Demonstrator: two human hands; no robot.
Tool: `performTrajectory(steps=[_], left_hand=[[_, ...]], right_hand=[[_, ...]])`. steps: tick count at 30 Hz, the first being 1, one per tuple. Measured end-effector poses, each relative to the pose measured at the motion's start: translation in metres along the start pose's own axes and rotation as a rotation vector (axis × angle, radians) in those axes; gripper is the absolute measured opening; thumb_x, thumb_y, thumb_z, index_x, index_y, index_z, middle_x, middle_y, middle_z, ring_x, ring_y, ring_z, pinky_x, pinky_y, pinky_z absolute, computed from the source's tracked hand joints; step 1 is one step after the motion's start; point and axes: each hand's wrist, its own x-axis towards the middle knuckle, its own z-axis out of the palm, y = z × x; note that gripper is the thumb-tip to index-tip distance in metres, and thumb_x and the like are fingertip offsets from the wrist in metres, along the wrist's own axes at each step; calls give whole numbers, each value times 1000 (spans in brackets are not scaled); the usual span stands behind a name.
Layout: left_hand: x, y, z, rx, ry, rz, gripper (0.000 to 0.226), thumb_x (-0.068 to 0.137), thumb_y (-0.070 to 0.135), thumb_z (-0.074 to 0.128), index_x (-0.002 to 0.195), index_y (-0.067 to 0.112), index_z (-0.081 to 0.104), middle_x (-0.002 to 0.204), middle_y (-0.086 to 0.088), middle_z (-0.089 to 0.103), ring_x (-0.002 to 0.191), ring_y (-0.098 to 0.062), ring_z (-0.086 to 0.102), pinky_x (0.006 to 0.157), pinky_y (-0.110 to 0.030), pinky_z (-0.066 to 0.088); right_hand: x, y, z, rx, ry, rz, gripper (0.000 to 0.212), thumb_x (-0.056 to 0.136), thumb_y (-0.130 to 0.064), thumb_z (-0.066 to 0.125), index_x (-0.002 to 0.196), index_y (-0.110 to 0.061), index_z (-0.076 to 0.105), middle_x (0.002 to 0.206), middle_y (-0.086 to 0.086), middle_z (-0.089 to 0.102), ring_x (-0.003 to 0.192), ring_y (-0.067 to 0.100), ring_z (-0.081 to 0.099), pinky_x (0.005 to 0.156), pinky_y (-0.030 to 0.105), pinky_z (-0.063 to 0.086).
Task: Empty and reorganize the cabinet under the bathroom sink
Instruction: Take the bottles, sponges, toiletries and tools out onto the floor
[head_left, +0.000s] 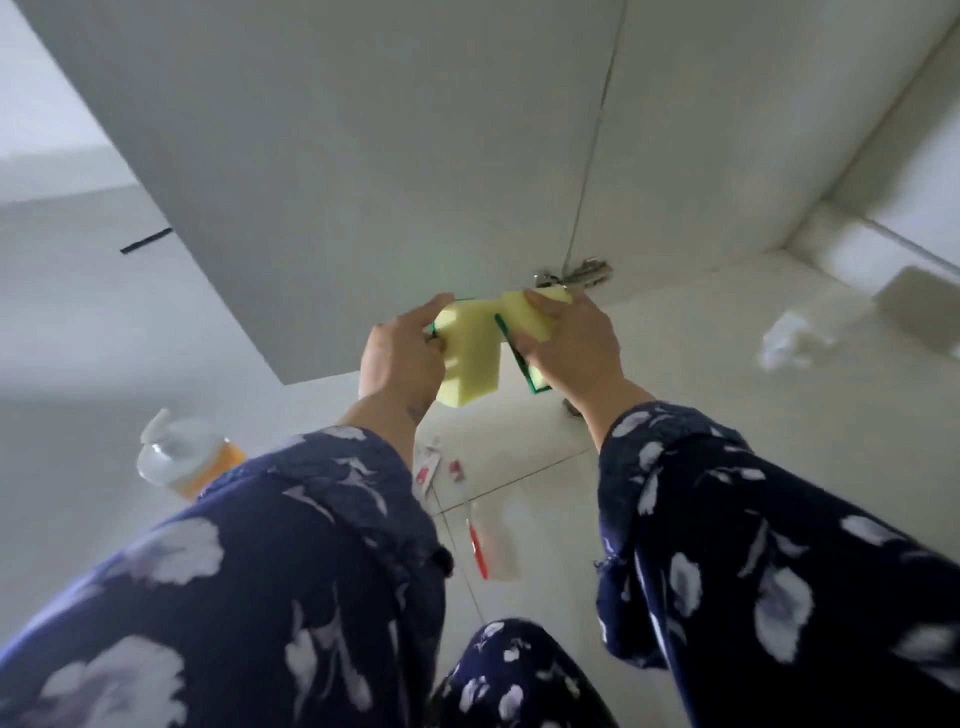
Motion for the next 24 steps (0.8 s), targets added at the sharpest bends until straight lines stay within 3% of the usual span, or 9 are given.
performTrajectory(steps=[2, 5, 9, 11, 13, 15, 19, 24], left_hand=[[-14, -24, -28, -30, 62, -77, 54, 92, 3, 43, 129, 40, 56, 101, -17, 69, 67, -24, 54, 69, -22, 43], [-28, -61, -66, -25, 149, -177, 53, 92, 5, 45, 129, 41, 56, 94, -9, 69, 59, -7, 51, 68, -22, 44], [-55, -123, -110, -5, 240, -323, 51, 91, 6, 48, 127, 41, 58, 96, -8, 68, 66, -11, 53, 72, -21, 47], [-74, -156, -123, 12, 262, -421, 52, 90, 7, 47, 125, 43, 59, 97, -6, 67, 64, -10, 53, 65, -18, 45], [-94, -184, -130, -13, 282, -528, 52, 89, 6, 47, 125, 42, 59, 86, -2, 63, 62, -10, 51, 62, -18, 42], [-110, -208, -132, -49, 313, -605, 54, 88, 5, 47, 126, 40, 59, 84, -4, 63, 68, -16, 53, 69, -22, 42], [-128, -259, -129, -55, 376, -734, 54, 86, 4, 45, 126, 37, 60, 103, -8, 66, 81, -24, 58, 77, -26, 47], [-141, -325, -117, -80, 399, -883, 57, 86, -1, 43, 125, 36, 61, 118, -11, 63, 97, -32, 63, 90, -41, 54]], right_hand=[[-6, -29, 21, 16, -59, -48, 58, 86, -46, 62, 140, -35, 45, 149, 9, 33, 135, 28, 36, 109, 35, 32], [-12, -70, 53, 34, -95, -142, 57, 83, -49, 63, 136, -32, 51, 140, 8, 44, 128, 25, 45, 104, 32, 35], [-27, -120, 107, 48, -161, -251, 55, 80, -54, 64, 130, -33, 57, 131, 6, 52, 120, 26, 50, 101, 36, 43], [-41, -135, 135, 28, -213, -313, 55, 80, -54, 63, 131, -35, 55, 131, 7, 52, 119, 29, 50, 99, 37, 43], [-57, -145, 160, 30, -309, -319, 54, 82, -52, 62, 133, -36, 53, 137, 7, 46, 122, 29, 45, 102, 37, 39], [-71, -152, 183, 9, -377, -317, 54, 82, -50, 62, 134, -37, 52, 141, 5, 42, 126, 28, 42, 105, 37, 37], [-97, -162, 229, -25, -464, -333, 55, 83, -44, 62, 135, -37, 50, 142, 6, 41, 126, 28, 41, 106, 37, 36], [-134, -153, 290, -98, -590, -345, 59, 81, -39, 63, 137, -36, 46, 137, 5, 40, 124, 27, 42, 103, 37, 39]])
